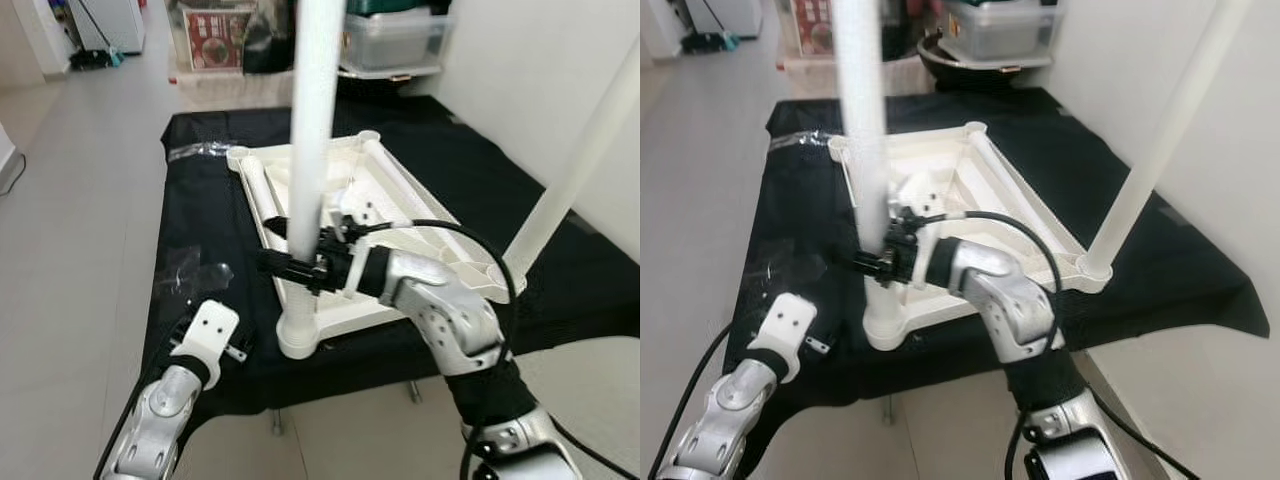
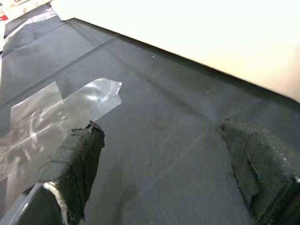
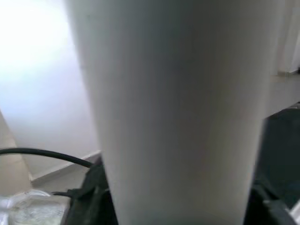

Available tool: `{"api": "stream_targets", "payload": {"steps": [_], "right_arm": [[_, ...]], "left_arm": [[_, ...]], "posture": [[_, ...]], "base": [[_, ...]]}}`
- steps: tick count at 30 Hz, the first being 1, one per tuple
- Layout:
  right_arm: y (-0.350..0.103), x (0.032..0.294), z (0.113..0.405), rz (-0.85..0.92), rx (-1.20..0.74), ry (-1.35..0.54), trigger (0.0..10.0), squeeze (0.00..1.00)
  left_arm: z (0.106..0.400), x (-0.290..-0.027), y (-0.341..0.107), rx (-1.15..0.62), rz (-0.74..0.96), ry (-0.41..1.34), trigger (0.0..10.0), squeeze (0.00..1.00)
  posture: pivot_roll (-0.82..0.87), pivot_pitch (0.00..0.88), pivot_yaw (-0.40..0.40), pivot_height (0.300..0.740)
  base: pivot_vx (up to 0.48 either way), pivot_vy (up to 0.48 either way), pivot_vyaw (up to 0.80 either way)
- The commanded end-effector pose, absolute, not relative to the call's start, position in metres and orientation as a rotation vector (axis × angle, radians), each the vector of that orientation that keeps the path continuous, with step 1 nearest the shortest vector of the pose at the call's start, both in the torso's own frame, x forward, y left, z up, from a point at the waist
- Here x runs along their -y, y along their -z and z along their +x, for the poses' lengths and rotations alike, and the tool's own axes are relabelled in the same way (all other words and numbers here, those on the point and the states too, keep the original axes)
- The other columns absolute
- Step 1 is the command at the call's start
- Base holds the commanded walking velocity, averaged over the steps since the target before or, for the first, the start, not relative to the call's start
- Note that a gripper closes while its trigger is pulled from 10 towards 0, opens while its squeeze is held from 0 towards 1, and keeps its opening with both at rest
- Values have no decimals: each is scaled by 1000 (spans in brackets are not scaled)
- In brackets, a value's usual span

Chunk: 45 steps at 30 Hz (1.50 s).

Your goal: Building children table

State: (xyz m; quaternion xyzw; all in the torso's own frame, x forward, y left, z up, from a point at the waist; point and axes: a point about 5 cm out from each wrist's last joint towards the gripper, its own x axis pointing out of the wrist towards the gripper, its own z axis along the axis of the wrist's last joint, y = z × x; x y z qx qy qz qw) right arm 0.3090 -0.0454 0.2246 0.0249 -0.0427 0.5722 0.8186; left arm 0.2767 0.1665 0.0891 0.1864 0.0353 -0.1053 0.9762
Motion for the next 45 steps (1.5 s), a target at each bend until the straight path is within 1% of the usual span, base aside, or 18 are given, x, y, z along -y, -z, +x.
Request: {"api": "stream_targets", "payload": {"steps": [1, 3, 10, 13, 14, 16, 17, 18, 19, 23, 24, 27, 28, 32, 40, 42, 44, 45], "right_arm": [[-208, 51, 336, 59, 8, -899, 0, 0], [-208, 51, 336, 59, 8, -899, 0, 0], [-174, 147, 360, 105, -98, 203, 0, 0], [-175, 148, 352, 97, -85, 230, 0, 0], [-175, 138, 346, 82, -81, 170, 4196, 0], [-176, 129, 343, 71, -80, 119, 4196, 0], [-177, 121, 343, 69, -75, 73, 10000, 0], [-177, 121, 343, 69, -75, 73, 10000, 0], [-182, 111, 344, 108, -35, 16, 10000, 1000], [-194, 97, 349, 149, 6, -138, 10000, 1000], [-205, 89, 350, 176, 49, -275, 10000, 667], [-213, 84, 350, 188, 76, -351, 10000, 667], [-225, 75, 343, 200, 137, -547, 10000, 0], [-239, 59, 310, 125, 255, -1004, 10000, 0], [-220, 49, 303, 69, 187, -1112, 10000, 0], [-218, 49, 304, 67, 182, -1105, 7451, 0], [-212, 51, 317, 68, 162, -995, 0, 0], [-212, 51, 317, 68, 162, -995, 0, 0]], "left_arm": [[275, -169, -87, -79, 380, 212, 10000, 0], [275, -169, -87, -79, 380, 212, 10000, 0], [274, -165, -85, -79, 379, 223, 10000, 0], [273, -162, -86, -77, 373, 228, 10000, 0], [272, -162, -85, -80, 374, 232, 10000, 0], [271, -162, -84, -82, 375, 234, 10000, 0], [271, -163, -83, -84, 377, 234, 10000, 0], [271, -163, -83, -84, 377, 234, 10000, 0], [271, -164, -83, -85, 379, 234, 10000, 0], [274, -164, -85, -80, 378, 231, 10000, 0], [275, -164, -86, -77, 376, 230, 10000, 0], [276, -163, -86, -75, 374, 230, 10000, 0], [275, -163, -86, -76, 373, 231, 10000, 0], [274, -165, -85, -79, 377, 232, 10000, 0], [278, -166, -89, -68, 381, 216, 10000, 0], [277, -166, -88, -69, 381, 217, 10000, 0], [274, -168, -85, -78, 384, 216, 10000, 0], [274, -168, -85, -78, 384, 216, 10000, 0]], "posture": [[112, 0, -61, 740], [112, 0, -61, 740], [104, 0, -54, 740], [103, 0, -52, 740], [100, 0, -49, 740], [100, 0, -49, 740], [93, 0, -47, 740], [93, 0, -47, 740], [94, 0, -47, 740], [97, 0, -51, 740], [95, 0, -50, 740], [95, 0, -50, 740], [98, 0, -52, 740], [98, 0, -51, 740], [119, 0, -68, 740], [119, 0, -68, 740], [112, 0, -63, 740], [112, 0, -63, 740]], "base": [[0, 0, 0], [0, 0, 0], [0, 0, 0], [0, 0, 0], [0, 0, 0], [0, 0, 0], [0, 0, 0], [0, 0, 0], [0, 0, 0], [0, 0, 0], [0, 0, 0], [0, 0, 0], [0, 0, 0], [0, 0, 0], [0, 0, 0], [0, 0, 0], [0, 0, 0], [0, 0, 0]]}}
